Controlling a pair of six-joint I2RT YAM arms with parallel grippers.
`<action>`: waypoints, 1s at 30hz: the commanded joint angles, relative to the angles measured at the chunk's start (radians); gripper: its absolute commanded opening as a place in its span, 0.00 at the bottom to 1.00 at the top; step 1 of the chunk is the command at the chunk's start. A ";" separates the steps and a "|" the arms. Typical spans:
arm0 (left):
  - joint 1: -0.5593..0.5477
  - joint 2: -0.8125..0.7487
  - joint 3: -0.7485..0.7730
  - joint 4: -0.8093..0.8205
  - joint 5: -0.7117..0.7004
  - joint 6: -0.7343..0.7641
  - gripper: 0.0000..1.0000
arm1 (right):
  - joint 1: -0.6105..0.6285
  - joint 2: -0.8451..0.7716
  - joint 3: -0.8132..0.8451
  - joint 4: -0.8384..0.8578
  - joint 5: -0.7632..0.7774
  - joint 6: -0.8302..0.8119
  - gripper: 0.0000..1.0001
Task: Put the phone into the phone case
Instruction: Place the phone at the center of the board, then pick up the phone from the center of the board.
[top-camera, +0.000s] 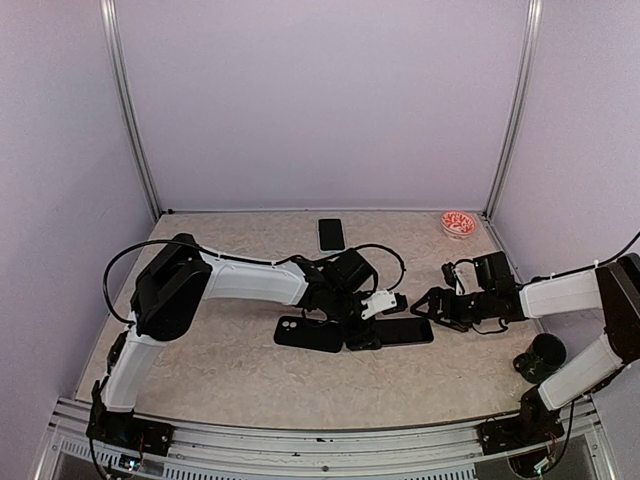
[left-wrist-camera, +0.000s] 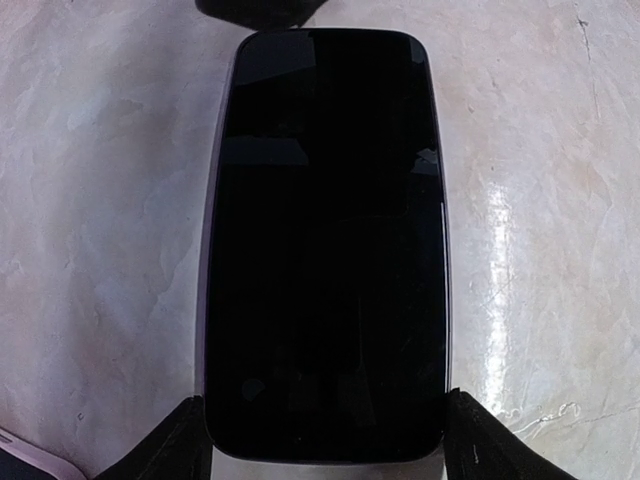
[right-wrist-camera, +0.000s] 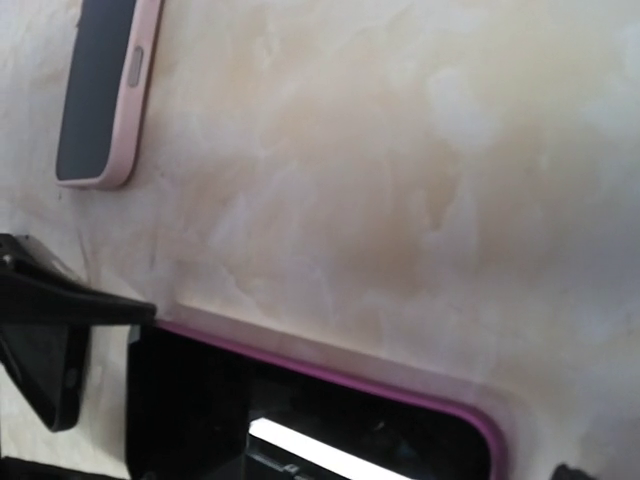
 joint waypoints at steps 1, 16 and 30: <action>0.009 0.043 0.026 -0.062 0.005 0.015 0.77 | -0.008 0.009 -0.017 0.042 -0.034 0.025 0.99; 0.021 0.053 0.038 -0.053 0.041 0.008 0.99 | 0.008 -0.004 -0.018 0.031 -0.050 0.035 1.00; 0.038 0.085 0.109 -0.117 0.090 0.042 0.99 | 0.063 -0.011 -0.033 -0.010 0.005 0.061 0.99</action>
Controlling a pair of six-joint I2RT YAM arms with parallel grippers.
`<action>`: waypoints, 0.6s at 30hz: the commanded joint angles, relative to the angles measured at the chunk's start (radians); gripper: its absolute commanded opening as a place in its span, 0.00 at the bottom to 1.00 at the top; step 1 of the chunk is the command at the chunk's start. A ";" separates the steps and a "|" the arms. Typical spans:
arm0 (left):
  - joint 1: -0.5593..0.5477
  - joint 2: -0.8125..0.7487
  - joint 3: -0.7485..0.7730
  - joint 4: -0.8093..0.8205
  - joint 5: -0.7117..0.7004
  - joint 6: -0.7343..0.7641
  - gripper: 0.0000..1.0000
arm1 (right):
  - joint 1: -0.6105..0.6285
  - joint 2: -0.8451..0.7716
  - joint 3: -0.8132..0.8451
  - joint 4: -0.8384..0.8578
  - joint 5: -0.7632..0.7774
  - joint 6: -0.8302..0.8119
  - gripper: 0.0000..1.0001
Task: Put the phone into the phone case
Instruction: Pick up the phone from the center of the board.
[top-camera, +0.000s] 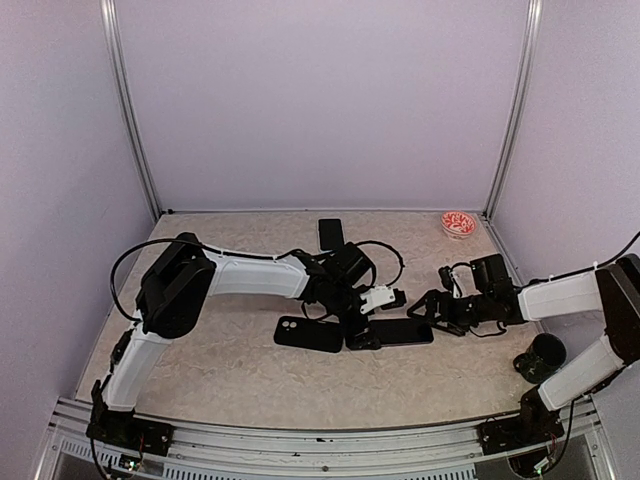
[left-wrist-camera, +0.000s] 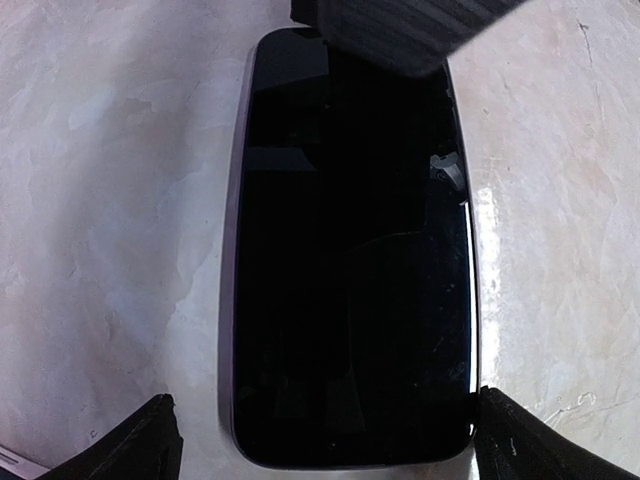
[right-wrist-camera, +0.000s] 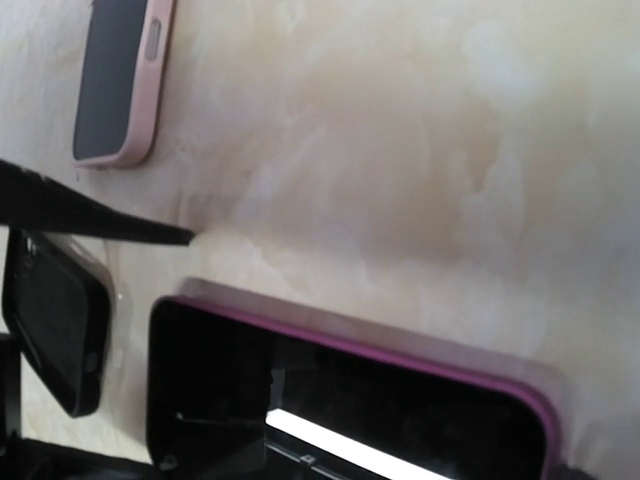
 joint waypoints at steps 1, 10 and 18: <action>0.005 0.043 0.039 -0.069 0.028 0.024 0.99 | 0.036 -0.002 -0.019 -0.023 0.030 0.011 1.00; 0.005 0.075 0.064 -0.103 0.046 0.044 0.99 | 0.074 0.034 -0.016 0.033 0.003 0.039 0.99; 0.005 0.078 0.070 -0.144 0.051 0.059 0.96 | 0.093 0.048 0.019 0.026 0.002 0.036 0.99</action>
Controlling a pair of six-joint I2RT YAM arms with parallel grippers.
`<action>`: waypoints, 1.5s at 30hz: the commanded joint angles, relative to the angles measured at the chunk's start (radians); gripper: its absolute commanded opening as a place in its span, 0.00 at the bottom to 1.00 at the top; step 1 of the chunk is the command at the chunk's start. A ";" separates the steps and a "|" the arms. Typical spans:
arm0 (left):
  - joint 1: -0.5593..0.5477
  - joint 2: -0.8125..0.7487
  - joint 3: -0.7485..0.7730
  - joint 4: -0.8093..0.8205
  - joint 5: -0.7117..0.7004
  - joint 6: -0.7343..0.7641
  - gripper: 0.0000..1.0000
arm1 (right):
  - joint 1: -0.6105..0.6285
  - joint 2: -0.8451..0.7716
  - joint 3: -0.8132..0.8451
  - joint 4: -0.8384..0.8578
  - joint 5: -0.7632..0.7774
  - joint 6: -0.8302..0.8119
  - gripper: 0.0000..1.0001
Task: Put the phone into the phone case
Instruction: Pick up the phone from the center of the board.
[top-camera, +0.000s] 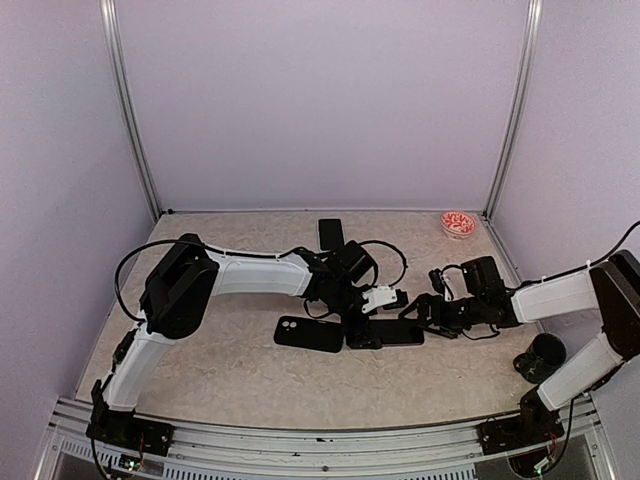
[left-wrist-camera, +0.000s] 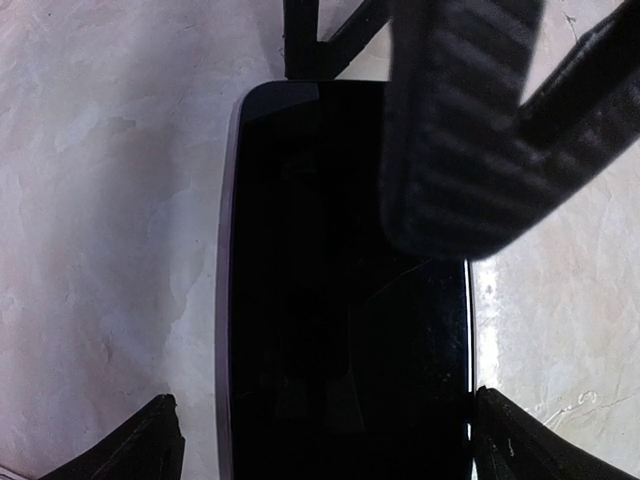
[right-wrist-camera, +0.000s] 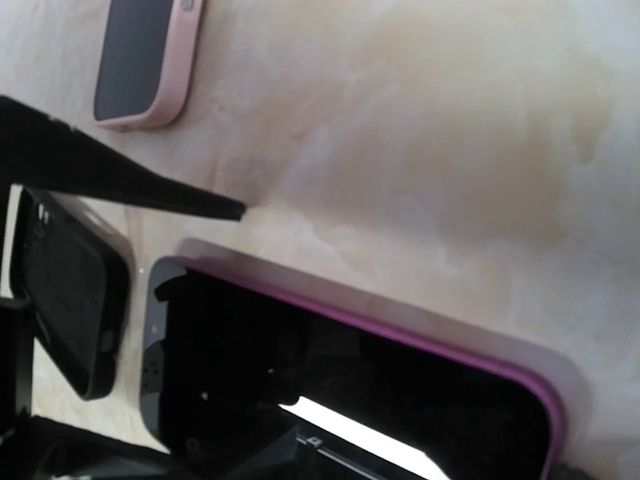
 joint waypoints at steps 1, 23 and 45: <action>0.001 0.043 0.006 -0.099 0.017 0.008 0.94 | 0.018 0.015 0.022 -0.023 -0.001 0.002 0.99; 0.003 -0.051 -0.100 0.032 -0.041 -0.019 0.30 | -0.041 -0.098 0.020 -0.134 0.018 -0.073 0.99; -0.022 -0.220 -0.211 0.216 -0.038 -0.028 0.12 | -0.085 -0.069 -0.024 -0.046 -0.144 -0.064 0.99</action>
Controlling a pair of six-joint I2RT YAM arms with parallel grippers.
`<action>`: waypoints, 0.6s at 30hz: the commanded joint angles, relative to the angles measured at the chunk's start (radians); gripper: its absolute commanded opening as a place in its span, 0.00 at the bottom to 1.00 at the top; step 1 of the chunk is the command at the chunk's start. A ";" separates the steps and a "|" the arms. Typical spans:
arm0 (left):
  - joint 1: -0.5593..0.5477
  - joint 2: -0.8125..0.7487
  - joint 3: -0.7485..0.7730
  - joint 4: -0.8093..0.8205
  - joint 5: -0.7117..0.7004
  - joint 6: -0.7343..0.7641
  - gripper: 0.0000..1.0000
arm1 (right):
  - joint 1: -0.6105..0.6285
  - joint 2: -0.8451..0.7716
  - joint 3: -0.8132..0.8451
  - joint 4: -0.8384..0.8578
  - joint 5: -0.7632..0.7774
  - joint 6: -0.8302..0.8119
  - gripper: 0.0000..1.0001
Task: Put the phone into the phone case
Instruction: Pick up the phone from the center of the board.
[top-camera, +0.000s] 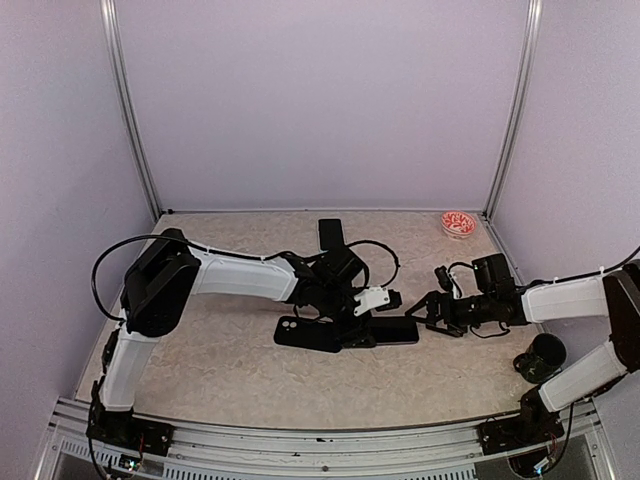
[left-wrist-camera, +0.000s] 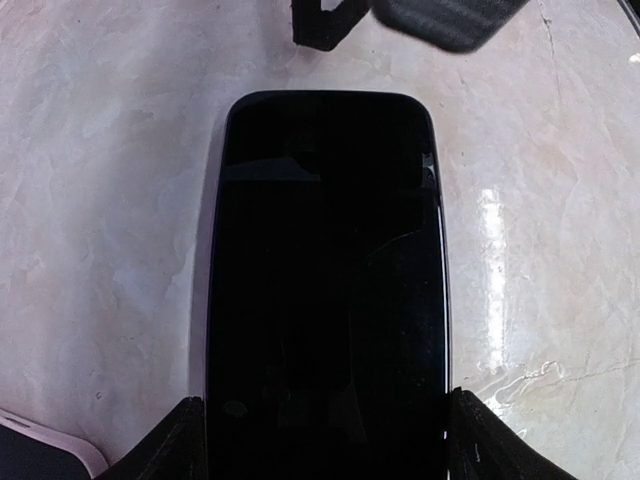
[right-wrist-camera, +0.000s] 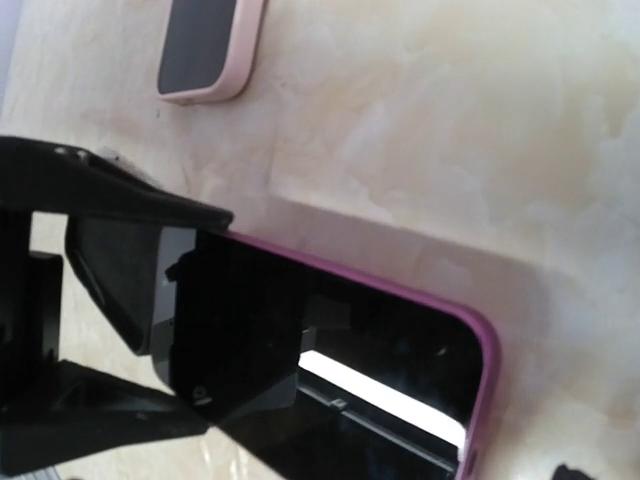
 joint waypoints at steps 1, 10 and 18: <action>-0.013 -0.091 -0.006 0.088 0.000 -0.004 0.11 | -0.017 0.012 -0.016 0.034 -0.030 -0.003 0.99; -0.023 -0.122 -0.012 0.096 -0.004 -0.002 0.09 | -0.026 0.024 -0.029 0.082 -0.080 0.019 0.99; -0.039 -0.148 -0.022 0.111 -0.019 -0.002 0.08 | -0.027 -0.008 -0.075 0.237 -0.237 0.083 0.94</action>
